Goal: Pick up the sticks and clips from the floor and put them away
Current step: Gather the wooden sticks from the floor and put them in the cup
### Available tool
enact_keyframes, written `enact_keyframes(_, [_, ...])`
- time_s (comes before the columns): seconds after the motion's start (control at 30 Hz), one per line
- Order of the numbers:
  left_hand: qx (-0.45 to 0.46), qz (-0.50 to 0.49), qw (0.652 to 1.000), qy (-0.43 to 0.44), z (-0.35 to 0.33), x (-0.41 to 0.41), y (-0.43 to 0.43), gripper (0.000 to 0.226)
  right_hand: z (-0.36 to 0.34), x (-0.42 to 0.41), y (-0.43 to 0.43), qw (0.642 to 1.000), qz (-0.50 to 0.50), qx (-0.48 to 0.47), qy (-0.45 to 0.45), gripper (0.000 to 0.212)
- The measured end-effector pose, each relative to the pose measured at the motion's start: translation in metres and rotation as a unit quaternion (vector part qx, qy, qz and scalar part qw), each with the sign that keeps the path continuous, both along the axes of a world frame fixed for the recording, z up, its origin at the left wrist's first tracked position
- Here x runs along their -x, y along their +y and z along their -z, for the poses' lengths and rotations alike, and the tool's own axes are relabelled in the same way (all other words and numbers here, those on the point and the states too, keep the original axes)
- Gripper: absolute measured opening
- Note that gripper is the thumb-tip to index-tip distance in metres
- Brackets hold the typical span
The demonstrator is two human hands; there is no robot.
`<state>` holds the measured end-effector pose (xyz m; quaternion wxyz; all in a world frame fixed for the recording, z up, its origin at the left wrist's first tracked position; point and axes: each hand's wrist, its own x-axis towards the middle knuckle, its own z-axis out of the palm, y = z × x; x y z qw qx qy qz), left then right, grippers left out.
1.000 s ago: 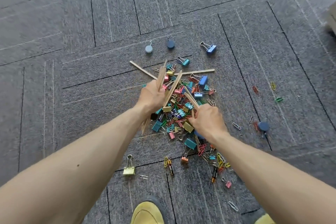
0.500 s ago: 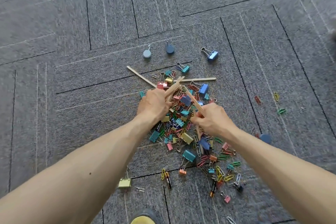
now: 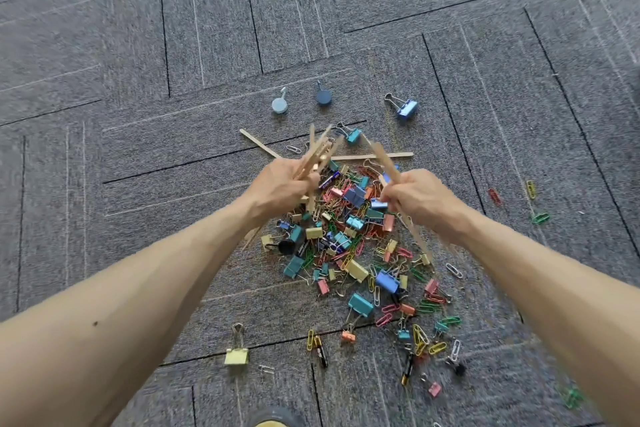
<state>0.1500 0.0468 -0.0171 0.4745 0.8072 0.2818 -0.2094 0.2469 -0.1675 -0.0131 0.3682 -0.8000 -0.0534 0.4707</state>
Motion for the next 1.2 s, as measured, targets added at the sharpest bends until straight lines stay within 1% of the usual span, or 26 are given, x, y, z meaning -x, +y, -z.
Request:
enact_keyframes(0.1, [-0.028, -0.004, 0.999, -0.028, -0.003, -0.003, 0.015, 0.022, 0.005, -0.013, 0.006, 1.0, -0.005, -0.007, -0.019, 0.022])
enact_keyframes(0.2, [-0.097, 0.012, 0.995, -0.019, -0.005, -0.006, 0.037, 0.022, 0.012, -0.029, 0.015, 0.991, -0.059, 0.027, -0.113, 0.02])
enact_keyframes(0.3, [-0.154, 0.039, 0.987, 0.015, -0.001, -0.008, 0.058, 0.016, 0.016, -0.043, 0.024, 0.971, -0.116, 0.05, -0.201, 0.013])
enact_keyframes(0.37, [-0.178, 0.049, 0.983, 0.023, 0.002, -0.009, 0.063, 0.021, 0.019, -0.048, 0.029, 0.958, -0.139, 0.07, -0.243, 0.008])
enact_keyframes(0.43, [-0.201, 0.084, 0.975, 0.033, 0.006, -0.009, 0.064, 0.021, 0.022, -0.05, 0.033, 0.939, -0.169, 0.108, -0.28, 0.012])
enact_keyframes(0.47, [-0.213, 0.106, 0.971, 0.037, 0.009, -0.01, 0.064, 0.018, 0.024, -0.05, 0.035, 0.93, -0.182, 0.125, -0.295, 0.014])
enact_keyframes(0.53, [-0.233, 0.131, 0.963, 0.047, 0.012, -0.01, 0.064, 0.009, 0.028, -0.05, 0.038, 0.92, -0.192, 0.143, -0.31, 0.015])
enact_keyframes(0.63, [-0.269, 0.149, 0.95, 0.057, 0.018, -0.014, 0.06, 0.026, 0.031, -0.05, 0.043, 0.918, -0.188, 0.158, -0.312, 0.011])
enact_keyframes(0.67, [-0.282, 0.151, 0.946, 0.058, 0.019, -0.016, 0.059, 0.026, 0.031, -0.049, 0.044, 0.916, -0.189, 0.166, -0.314, 0.011])
enact_keyframes(0.77, [-0.304, 0.146, 0.938, 0.082, 0.023, -0.022, 0.059, 0.006, 0.032, -0.047, 0.044, 0.905, -0.202, 0.183, -0.325, 0.011])
enact_keyframes(0.87, [-0.309, 0.125, 0.937, 0.102, 0.024, -0.02, 0.061, 0.007, 0.034, -0.043, 0.044, 0.895, -0.22, 0.192, -0.338, 0.01])
enact_keyframes(0.93, [-0.305, 0.131, 0.937, 0.108, 0.025, -0.018, 0.061, 0.008, 0.035, -0.041, 0.042, 0.886, -0.233, 0.198, -0.349, 0.01])
enact_keyframes(1.03, [-0.269, 0.132, 0.946, 0.127, 0.019, -0.014, 0.062, 0.007, 0.031, -0.04, 0.04, 0.88, -0.241, 0.2, -0.357, 0.009])
enact_keyframes(1.13, [-0.229, 0.146, 0.953, 0.136, 0.013, -0.013, 0.06, 0.016, 0.02, -0.04, 0.04, 0.884, -0.249, 0.216, -0.333, 0.011])
enact_keyframes(1.2, [-0.176, 0.126, 0.968, 0.128, 0.002, -0.017, 0.059, 0.018, 0.009, -0.042, 0.04, 0.895, -0.254, 0.218, -0.293, 0.015])
